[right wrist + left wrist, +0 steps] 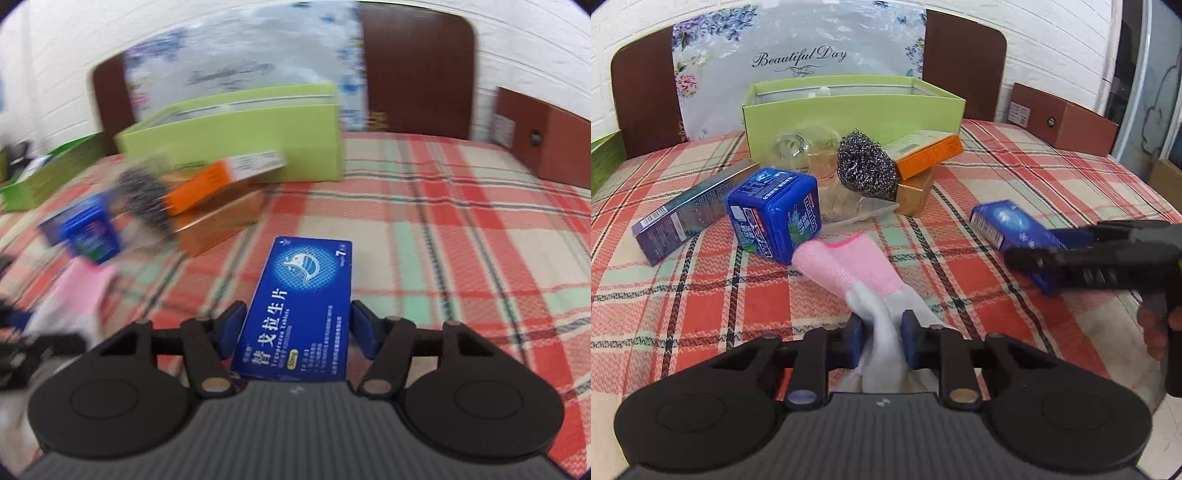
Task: Organize objects
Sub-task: 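Grasp the blue medicine box with right tool while left tool grasps pink-cuffed glove, then carry blue box and glove into the lime-green box and open both tools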
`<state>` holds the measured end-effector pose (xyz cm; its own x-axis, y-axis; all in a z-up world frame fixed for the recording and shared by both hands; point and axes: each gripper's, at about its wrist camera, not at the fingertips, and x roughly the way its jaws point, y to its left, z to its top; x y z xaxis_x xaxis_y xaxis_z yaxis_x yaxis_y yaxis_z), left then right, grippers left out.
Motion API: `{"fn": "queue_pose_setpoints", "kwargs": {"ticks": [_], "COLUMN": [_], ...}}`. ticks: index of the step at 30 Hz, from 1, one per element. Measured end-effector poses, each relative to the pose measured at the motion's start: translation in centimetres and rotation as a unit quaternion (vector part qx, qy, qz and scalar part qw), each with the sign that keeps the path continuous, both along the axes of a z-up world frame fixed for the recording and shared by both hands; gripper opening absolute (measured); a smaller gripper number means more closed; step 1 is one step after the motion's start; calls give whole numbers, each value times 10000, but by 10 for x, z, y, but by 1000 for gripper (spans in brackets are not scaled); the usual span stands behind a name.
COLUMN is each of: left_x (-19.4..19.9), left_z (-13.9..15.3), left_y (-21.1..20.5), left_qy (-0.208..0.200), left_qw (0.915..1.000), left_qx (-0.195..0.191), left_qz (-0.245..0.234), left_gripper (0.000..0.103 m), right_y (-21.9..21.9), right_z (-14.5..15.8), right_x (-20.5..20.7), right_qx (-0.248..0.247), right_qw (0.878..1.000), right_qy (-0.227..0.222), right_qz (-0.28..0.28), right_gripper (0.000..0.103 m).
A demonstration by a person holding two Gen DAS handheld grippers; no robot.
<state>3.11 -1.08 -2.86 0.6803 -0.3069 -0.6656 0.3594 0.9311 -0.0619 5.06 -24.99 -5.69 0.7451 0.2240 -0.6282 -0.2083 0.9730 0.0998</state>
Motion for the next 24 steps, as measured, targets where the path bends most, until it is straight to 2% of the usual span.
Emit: {"fn": "queue_pose_setpoints", "kwargs": {"ticks": [3,6,7,8,10,12,13,14,17,21,22,23,24], "left_x": [-8,-15,-16,-15,-13,-10,-10,-11,-13,-14,-15,-15,-15], "left_z": [1,2,2,2,0,0,0,1,0,0,0,0,0], "left_y": [6,8,8,7,7,8,9,10,9,8,9,10,10], "left_qy": [15,20,18,11,-9,25,58,92,36,10,6,21,36], "left_qw": [10000,9999,9999,9998,9995,9996,9998,9999,9999,9999,9999,9999,9999], "left_qx": [66,112,127,154,252,227,149,75,102,96,55,12,-23], "left_qz": [10,63,83,110,189,143,74,31,1,-55,-86,-113,-120], "left_gripper": [24,26,33,48,65,61,47,41,41,40,34,26,25], "right_y": [13,25,29,32,34,36,37,36,35,40,41,41,42], "right_z": [2,2,3,4,6,7,7,7,6,6,5,5,5], "right_x": [-27,-44,-45,-47,-47,-46,-46,-46,-45,-42,-42,-42,-42], "right_qx": [-175,-413,-425,-421,-452,-568,-614,-632,-535,-514,-500,-482,-480], "right_qw": [9977,9961,9962,9966,9975,9978,9977,9977,9984,9985,9985,9986,9986], "right_qy": [22,-27,-33,-24,-34,-24,-10,7,56,79,101,104,102], "right_qz": [657,778,754,707,535,345,279,235,186,193,198,192,184], "right_gripper": [59,62,66,68,75,77,77,77,75,63,56,56,55]}}
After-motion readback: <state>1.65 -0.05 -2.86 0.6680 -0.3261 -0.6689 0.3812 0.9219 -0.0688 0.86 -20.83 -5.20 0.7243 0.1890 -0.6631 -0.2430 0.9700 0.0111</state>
